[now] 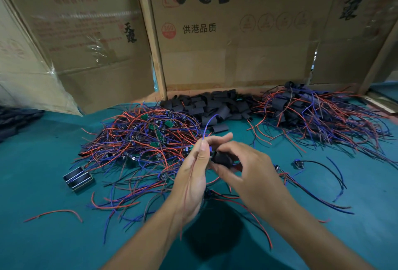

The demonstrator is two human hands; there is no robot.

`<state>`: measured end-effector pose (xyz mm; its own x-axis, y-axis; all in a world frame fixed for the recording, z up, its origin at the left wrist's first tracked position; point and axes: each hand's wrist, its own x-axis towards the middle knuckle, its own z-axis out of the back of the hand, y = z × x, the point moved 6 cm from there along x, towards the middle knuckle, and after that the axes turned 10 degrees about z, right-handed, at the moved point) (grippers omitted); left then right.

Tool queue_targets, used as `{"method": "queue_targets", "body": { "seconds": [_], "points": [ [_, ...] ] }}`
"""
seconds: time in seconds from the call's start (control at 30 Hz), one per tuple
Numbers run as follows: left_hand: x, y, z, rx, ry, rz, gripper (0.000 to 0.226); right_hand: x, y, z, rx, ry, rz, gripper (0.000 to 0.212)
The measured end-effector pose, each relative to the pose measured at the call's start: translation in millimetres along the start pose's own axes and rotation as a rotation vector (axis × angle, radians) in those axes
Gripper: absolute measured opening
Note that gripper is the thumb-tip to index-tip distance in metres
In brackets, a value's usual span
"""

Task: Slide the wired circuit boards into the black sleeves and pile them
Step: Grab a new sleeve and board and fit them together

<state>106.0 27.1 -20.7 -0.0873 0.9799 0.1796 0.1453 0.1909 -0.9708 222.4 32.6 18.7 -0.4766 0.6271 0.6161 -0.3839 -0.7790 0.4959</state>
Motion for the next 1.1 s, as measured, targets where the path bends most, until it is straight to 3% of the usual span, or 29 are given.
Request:
{"method": "queue_targets", "body": {
  "seconds": [0.23,0.53,0.87,1.1],
  "points": [
    [0.5,5.6,1.0,-0.068,-0.042,0.016,0.054,-2.1,0.8,-1.5,0.029,0.006,-0.008,0.024],
    [2.6,9.9,0.8,-0.151,0.05,0.14,0.063,-1.1,2.1,-2.9,-0.013,0.055,0.044,0.026],
    [3.2,5.1,3.9,-0.061,0.071,0.174,0.054,0.5,-1.4,3.8,-0.038,0.046,0.085,0.037],
    [4.2,8.6,7.4,-0.03,0.062,0.194,0.049,-1.3,1.4,-2.2,-0.031,0.028,0.109,0.033]
  ]
}}
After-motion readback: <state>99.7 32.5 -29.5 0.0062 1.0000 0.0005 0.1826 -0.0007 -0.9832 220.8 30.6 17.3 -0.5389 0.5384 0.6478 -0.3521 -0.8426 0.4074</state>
